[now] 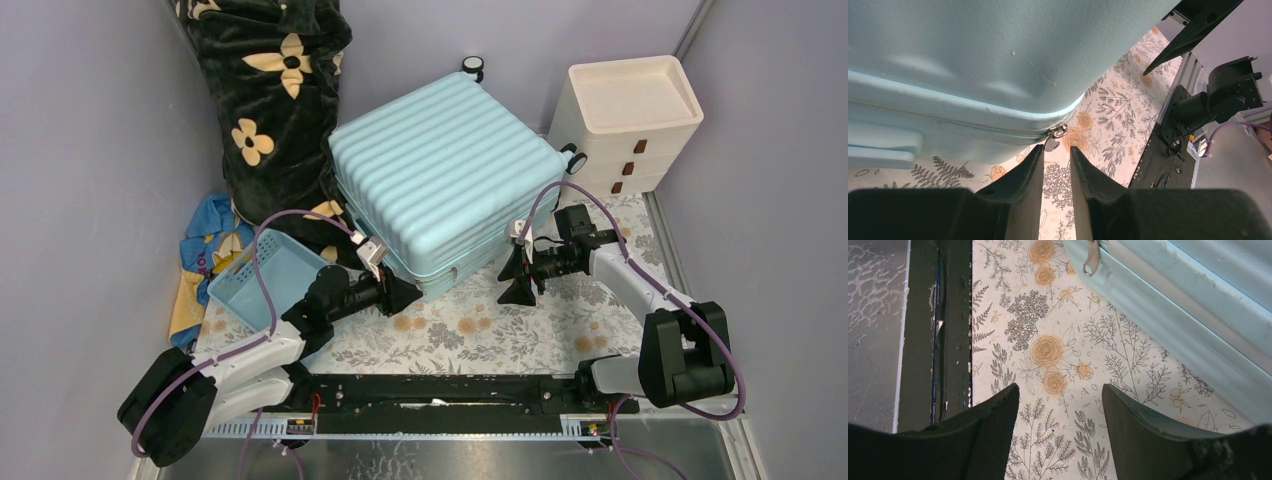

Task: Open, take out, and arrange the luggage
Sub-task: Unzip the luggage at the center of the board.

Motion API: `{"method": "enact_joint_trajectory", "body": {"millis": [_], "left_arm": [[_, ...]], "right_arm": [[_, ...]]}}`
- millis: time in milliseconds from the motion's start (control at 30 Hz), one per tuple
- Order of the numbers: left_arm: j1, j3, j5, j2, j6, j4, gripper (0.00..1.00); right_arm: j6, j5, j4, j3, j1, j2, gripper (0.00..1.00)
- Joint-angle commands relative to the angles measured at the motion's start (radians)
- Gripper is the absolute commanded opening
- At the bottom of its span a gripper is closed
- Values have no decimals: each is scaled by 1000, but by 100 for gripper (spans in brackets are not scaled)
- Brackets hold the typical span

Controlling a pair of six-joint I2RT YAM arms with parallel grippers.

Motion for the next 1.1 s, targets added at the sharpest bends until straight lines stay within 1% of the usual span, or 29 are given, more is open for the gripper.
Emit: {"method": "enact_joint_trajectory", "body": {"millis": [0, 133, 200, 300, 500, 667, 833, 1067], "left_arm": [[13, -11, 33, -12, -22, 100, 30], [22, -18, 48, -2, -40, 116, 30], [25, -21, 47, 7, -49, 121, 32], [34, -19, 18, 23, -68, 110, 38], [40, -23, -31, 41, -85, 111, 39], [39, -35, -31, 52, -105, 170, 37], [39, -37, -13, 54, -107, 195, 29], [40, -49, 12, 40, -109, 219, 28]], "right_arm": [[-20, -22, -15, 38, 9, 1, 69], [-21, -22, -16, 38, 9, 2, 69], [-22, -22, -16, 38, 9, 1, 69], [-23, -23, -18, 38, 9, 1, 69], [-26, -24, -20, 40, 9, 0, 69], [-29, -22, -24, 40, 9, 3, 69], [-30, -22, -26, 41, 8, 4, 69], [-36, -20, -31, 44, 9, 11, 69]]}}
